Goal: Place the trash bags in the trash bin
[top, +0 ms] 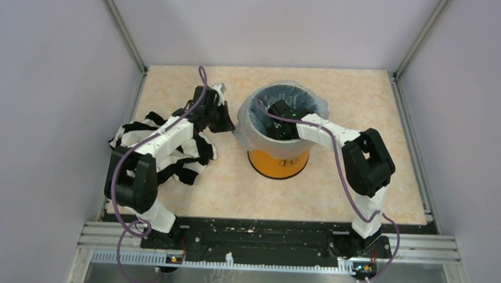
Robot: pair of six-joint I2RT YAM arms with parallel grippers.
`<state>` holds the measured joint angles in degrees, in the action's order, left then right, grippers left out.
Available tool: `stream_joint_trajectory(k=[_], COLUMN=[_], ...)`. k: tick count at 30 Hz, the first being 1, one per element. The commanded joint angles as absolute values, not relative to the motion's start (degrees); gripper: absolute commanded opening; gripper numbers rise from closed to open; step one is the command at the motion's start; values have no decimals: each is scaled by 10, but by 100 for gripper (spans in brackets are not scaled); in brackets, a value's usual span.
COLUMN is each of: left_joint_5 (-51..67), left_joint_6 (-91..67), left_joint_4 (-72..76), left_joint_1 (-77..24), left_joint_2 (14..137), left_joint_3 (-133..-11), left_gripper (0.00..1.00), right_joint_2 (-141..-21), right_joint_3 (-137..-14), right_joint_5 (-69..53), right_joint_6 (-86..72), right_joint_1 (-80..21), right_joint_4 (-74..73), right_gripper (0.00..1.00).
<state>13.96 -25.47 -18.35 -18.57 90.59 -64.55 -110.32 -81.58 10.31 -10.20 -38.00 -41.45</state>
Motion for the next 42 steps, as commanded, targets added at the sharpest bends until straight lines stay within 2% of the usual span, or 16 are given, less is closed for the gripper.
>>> stream_joint_trajectory(k=[1,34,42], left_joint_5=[151,175,191], left_joint_6=[-250,-256,-257], left_joint_4=[-180,-179,-183], left_joint_1=[-188,-188,-188], left_joint_2=[883,867,867], left_joint_3=[-668,-672,-686], left_gripper=[0,0,0], right_joint_2=[-1122,-1135,-1160], right_joint_3=[-836,-780,-814], right_joint_5=[97,59,61], right_joint_6=[-104,-115,-114], right_joint_1=[-374,-372,-373], right_joint_4=[-411,-360,-398], right_gripper=[80,79,80])
